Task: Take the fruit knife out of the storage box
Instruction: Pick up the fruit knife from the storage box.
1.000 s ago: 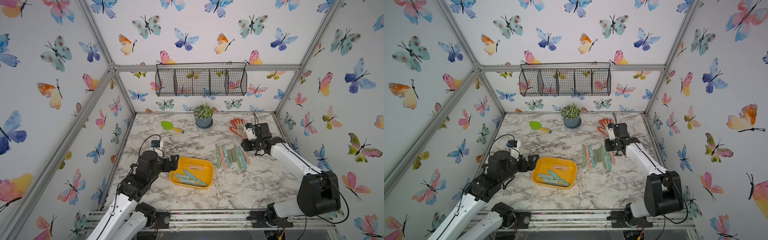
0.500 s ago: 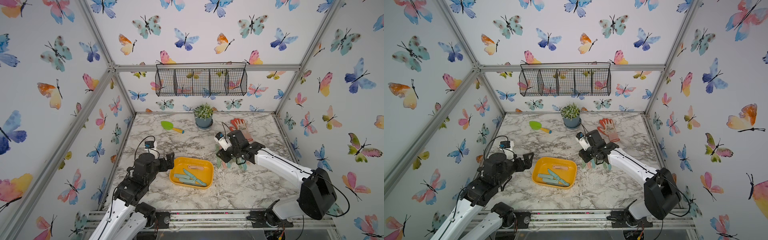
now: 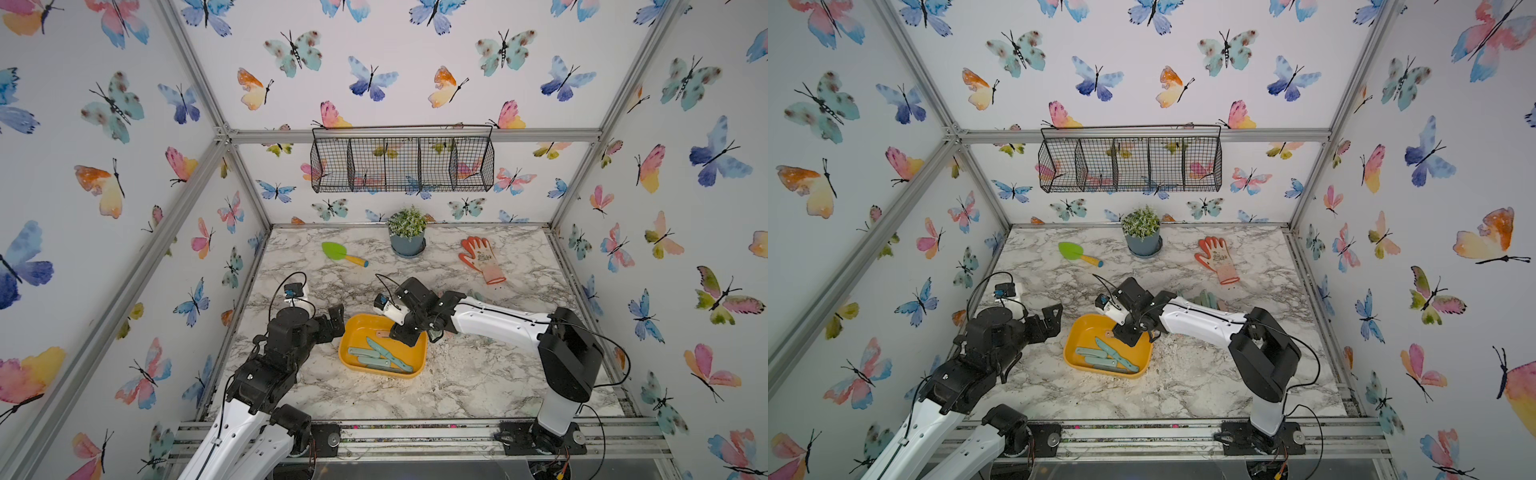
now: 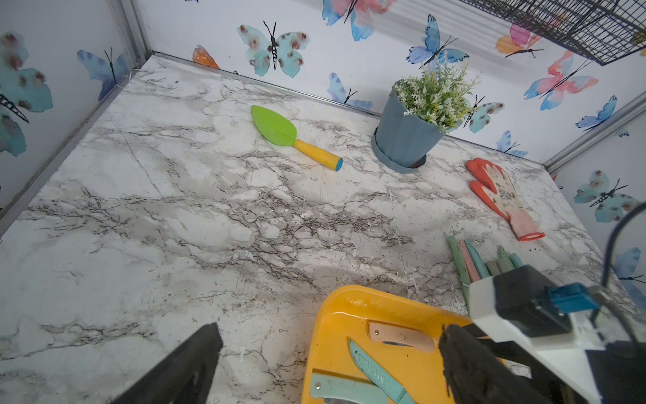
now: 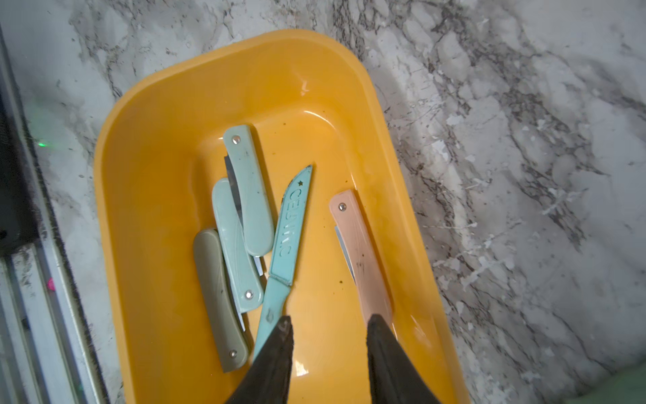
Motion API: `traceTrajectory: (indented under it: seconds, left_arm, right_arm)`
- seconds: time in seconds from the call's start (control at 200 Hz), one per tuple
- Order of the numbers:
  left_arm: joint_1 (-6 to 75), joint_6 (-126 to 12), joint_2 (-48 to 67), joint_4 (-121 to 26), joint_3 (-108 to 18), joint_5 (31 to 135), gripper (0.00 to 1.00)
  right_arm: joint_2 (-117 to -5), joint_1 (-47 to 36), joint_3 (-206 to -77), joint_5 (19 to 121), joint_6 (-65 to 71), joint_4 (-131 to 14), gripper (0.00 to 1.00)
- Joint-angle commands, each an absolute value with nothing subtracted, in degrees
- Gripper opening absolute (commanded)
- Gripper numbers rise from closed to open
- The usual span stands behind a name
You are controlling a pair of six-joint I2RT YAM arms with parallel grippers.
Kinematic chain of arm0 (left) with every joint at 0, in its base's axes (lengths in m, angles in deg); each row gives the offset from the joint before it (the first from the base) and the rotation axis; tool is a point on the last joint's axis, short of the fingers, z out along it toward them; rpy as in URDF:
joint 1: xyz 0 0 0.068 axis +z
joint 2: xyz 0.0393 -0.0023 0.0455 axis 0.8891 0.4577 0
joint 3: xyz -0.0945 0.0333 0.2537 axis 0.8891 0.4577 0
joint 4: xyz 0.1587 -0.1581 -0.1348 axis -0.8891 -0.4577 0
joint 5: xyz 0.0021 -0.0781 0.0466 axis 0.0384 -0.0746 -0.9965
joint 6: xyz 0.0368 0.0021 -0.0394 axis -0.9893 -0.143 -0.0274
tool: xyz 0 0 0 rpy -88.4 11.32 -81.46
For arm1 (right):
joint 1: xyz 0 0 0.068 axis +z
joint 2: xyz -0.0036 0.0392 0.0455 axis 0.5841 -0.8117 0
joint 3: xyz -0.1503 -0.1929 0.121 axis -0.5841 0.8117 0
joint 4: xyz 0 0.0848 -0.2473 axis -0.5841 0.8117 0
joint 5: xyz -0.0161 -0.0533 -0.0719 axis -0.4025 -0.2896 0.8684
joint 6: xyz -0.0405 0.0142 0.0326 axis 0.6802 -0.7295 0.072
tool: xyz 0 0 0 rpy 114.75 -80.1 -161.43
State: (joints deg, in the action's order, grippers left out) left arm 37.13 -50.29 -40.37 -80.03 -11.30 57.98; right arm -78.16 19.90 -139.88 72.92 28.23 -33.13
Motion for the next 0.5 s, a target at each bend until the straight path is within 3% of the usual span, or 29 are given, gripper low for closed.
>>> traceTrajectory:
  seconds: [0.0, 0.496]
  left_arm:
    - [36.99, -49.59, -41.57, -80.79, -11.96, 55.62, 0.98]
    - [36.96, -49.66, -41.63, -80.80, -11.92, 55.63, 0.98]
  right_arm:
    - [-81.88, 20.85, -142.64, 75.33, 28.99, -30.19, 0.39]
    - [-90.82, 21.38, -148.63, 82.19, 27.48, -26.57, 0.41]
